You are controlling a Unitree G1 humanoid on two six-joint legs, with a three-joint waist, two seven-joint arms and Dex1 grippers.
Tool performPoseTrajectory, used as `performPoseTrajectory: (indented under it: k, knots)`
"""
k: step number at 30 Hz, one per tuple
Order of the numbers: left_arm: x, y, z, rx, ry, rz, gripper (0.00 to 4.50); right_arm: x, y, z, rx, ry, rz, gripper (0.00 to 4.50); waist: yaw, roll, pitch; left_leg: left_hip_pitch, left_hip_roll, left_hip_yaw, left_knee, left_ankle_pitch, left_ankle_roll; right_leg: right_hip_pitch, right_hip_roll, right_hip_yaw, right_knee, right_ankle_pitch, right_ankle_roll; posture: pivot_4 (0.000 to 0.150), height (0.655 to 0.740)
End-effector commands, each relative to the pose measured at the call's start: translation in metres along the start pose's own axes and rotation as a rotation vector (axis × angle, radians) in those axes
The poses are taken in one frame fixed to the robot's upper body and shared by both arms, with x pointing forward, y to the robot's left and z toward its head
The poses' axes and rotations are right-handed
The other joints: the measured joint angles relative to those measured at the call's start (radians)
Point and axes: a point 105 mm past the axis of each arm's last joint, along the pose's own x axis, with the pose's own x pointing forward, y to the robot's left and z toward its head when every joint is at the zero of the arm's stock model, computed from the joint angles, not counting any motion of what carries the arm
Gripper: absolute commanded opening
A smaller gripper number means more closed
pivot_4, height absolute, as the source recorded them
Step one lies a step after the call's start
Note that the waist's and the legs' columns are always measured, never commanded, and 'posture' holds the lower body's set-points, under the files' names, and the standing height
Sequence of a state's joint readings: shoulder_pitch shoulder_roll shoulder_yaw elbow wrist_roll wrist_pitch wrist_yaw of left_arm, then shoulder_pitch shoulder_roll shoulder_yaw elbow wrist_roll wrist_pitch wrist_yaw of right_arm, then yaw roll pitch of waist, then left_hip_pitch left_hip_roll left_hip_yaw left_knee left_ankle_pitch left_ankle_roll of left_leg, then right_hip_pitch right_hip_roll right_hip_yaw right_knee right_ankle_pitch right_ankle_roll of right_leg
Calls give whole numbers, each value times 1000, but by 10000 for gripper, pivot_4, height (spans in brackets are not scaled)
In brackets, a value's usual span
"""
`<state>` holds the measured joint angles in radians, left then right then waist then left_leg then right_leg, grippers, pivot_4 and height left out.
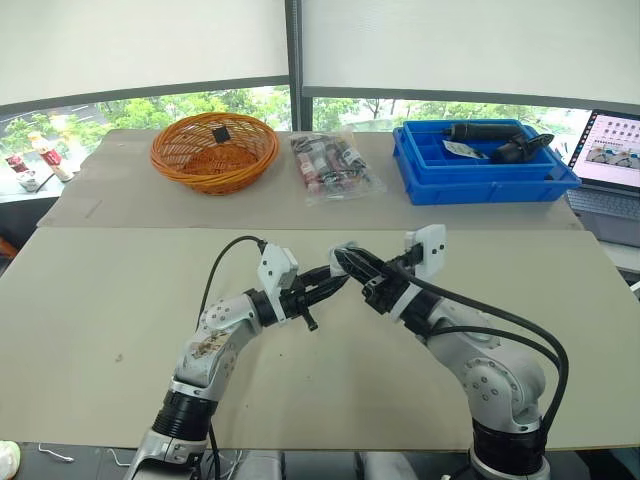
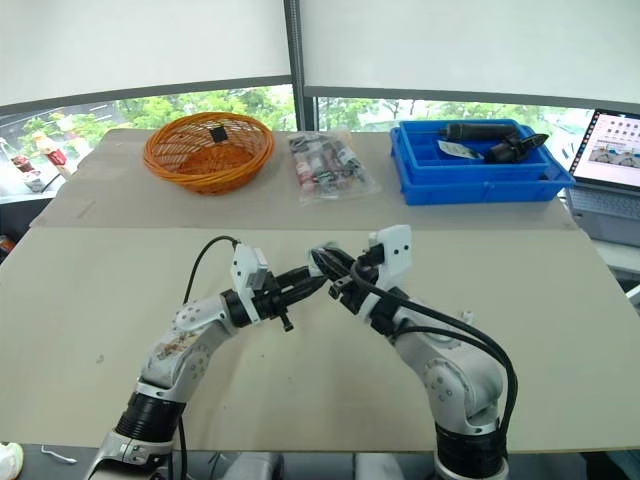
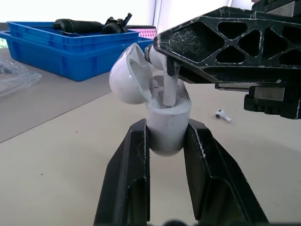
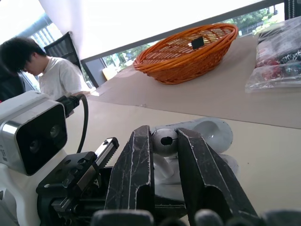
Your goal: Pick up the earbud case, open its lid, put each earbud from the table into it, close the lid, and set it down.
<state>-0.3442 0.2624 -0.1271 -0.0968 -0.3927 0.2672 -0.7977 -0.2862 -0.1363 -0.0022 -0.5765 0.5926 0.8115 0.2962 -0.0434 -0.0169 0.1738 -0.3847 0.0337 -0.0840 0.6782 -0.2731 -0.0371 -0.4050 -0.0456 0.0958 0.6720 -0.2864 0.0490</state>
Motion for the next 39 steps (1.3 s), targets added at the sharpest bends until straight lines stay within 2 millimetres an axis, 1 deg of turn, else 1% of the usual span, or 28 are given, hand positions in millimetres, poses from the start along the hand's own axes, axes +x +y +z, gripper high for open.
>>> performPoseTrajectory:
  k: [1, 13, 15, 16, 18, 19, 21, 25, 28, 30, 31, 33, 36, 39]
  knots:
    - [3, -3, 10, 22, -32, -21, 5176, 0, 5, 3, -27, -26, 11, 3420, 0, 0, 0, 0, 0, 0, 0, 0, 0, 0, 0, 0, 0, 0, 0, 1500, 7054]
    - [3, -2, 11, 22, -38, -17, 5176, 2, 1, -13, -107, 27, -27, 3420, 0, 0, 0, 0, 0, 0, 0, 0, 0, 0, 0, 0, 0, 0, 0, 1500, 7054]
    - [3, -2, 11, 28, -37, -19, 5176, 1, -1, -11, -119, 12, -46, 14037, 0, 0, 0, 0, 0, 0, 0, 0, 0, 0, 0, 0, 0, 0, 0, 1500, 7054]
    - [2, -2, 11, 30, -36, -19, 5176, 1, -3, -9, -132, 4, -61, 16499, 0, 0, 0, 0, 0, 0, 0, 0, 0, 0, 0, 0, 0, 0, 0, 1500, 7054]
    - [2, -3, 10, 32, -32, -17, 5176, -2, -4, -4, -152, -1, -68, 23993, 0, 0, 0, 0, 0, 0, 0, 0, 0, 0, 0, 0, 0, 0, 0, 1500, 7054]
    - [1, -2, 10, 32, -30, -16, 5176, -4, -3, -2, -166, 3, -60, 26783, 1, 0, 0, 0, 0, 0, 0, 0, 0, 0, 0, 0, 0, 0, 0, 1500, 7054]
    - [0, -2, 9, 32, -26, -10, 5176, -10, 1, 0, -178, 26, -31, 26998, 3, 0, 0, 0, 0, 0, 0, 0, 0, 0, 0, 0, 0, 0, 0, 1500, 7054]
    - [-2, -1, 7, 29, -22, -3, 5175, -26, 2, 11, -229, 58, -3, 26998, 2, 0, 0, -1, 0, 0, 0, 0, 0, 0, 0, 0, -1, 0, 0, 1500, 7054]
    - [-3, -1, 5, 36, -18, 2, 5175, -47, -2, 23, -366, 94, 1, 26998, 3, 0, 0, -1, 0, 0, 0, 0, 0, 0, 0, 0, -1, 0, 0, 1500, 7054]
    - [-6, 1, 5, 56, -16, 12, 5175, -66, -8, 24, -442, 143, -14, 26998, 5, 0, 0, -1, 0, 0, 0, 0, 0, 1, 0, 0, -2, 0, 0, 1500, 7054]
    - [-8, 1, 4, 66, -16, 18, 5175, -76, -12, 23, -453, 167, -28, 26998, 10, 0, 0, -1, 0, 0, 0, 0, 0, 1, 0, 0, -2, 0, 0, 1500, 7054]
    - [-11, 2, 3, 84, -18, 35, 5175, -99, -29, 20, -451, 200, -112, 26998, 13, 0, 0, -1, 0, 0, 0, 0, 0, 2, 0, 0, -5, 0, 0, 1500, 7054]
    - [-16, 2, -1, 97, -19, 49, 5175, -134, -49, 8, -479, 284, -221, 26998, 18, 0, 0, -1, 0, 0, 0, 0, 0, 2, 0, 0, -5, 0, 0, 1500, 7054]
    - [-19, -1, -4, 99, -23, 59, 5175, -170, -66, 3, -498, 307, -324, 26998, 22, 0, 0, 0, 0, 1, 0, 0, 0, 3, 0, 1, -5, 0, 0, 1500, 7054]
